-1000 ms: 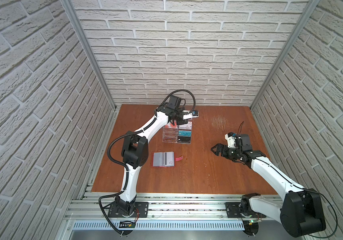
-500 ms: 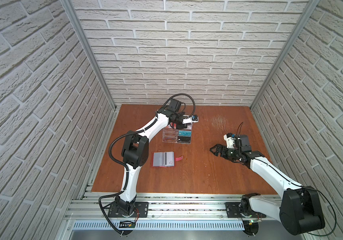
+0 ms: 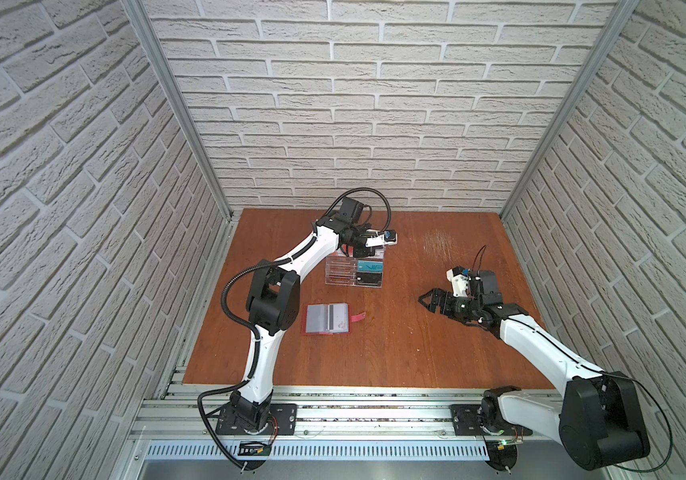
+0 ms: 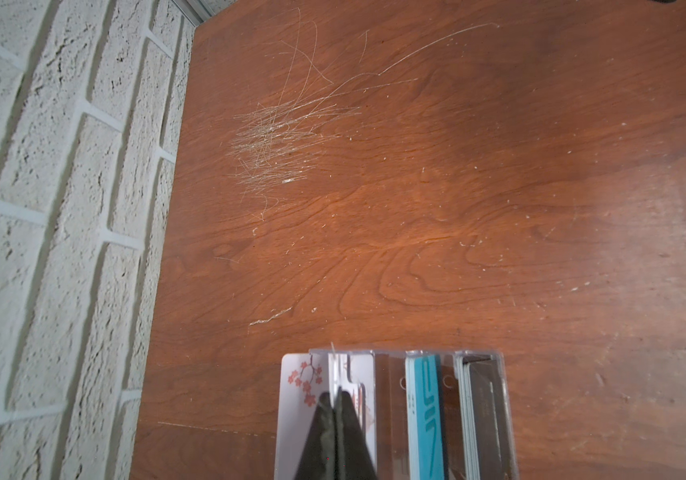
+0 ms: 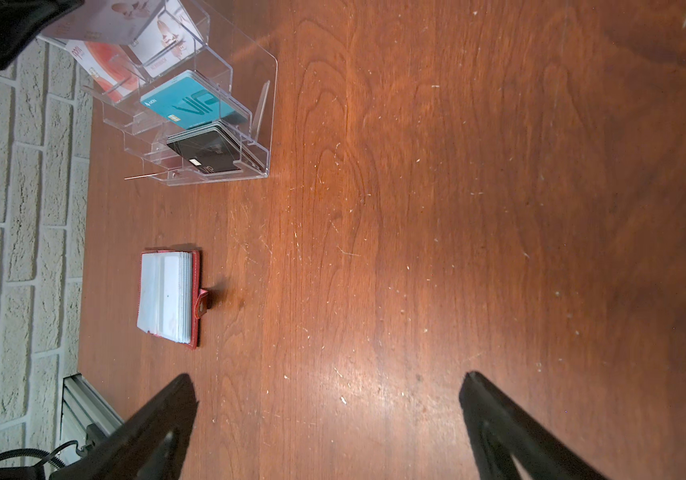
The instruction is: Take the credit cards out of the card holder
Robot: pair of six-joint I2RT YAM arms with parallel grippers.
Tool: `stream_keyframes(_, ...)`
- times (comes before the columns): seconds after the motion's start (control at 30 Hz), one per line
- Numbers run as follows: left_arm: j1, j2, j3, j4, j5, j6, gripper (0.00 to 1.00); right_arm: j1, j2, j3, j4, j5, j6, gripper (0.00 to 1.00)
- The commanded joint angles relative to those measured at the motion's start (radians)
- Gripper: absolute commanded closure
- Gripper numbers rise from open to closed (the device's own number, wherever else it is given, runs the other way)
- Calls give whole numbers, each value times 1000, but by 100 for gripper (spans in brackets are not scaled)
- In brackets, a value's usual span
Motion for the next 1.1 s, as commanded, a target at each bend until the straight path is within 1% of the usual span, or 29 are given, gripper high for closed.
stream_keyframes(0.0,7,15,16,-17,2,28,100,-6,10,-14,51,-18,7,0)
stream_keyframes(0.27,27,-26,-39,6,2,24,100,-6,42,-17,91,-39,25,0)
stream_keyframes(0.57,31,-27,-45,21,32,3,100,-6,62,-22,135,-67,51,0)
stream_keyframes(0.8,3,-10,-42,43,-9,-12,100,-6,63,-24,138,-67,48,0)
stream_keyframes(0.83,1,-9,-41,46,-11,-17,98,-6,66,-25,140,-69,48,0)
stream_keyframes(0.87,0,-9,-38,48,-12,-22,90,-5,69,-26,145,-72,48,0)
stream_keyframes(0.9,-3,-9,-37,54,-16,-28,87,-6,70,-27,147,-75,49,0)
stream_keyframes(1.07,-4,-3,-34,57,-29,-29,85,-6,70,-34,160,-77,51,0)
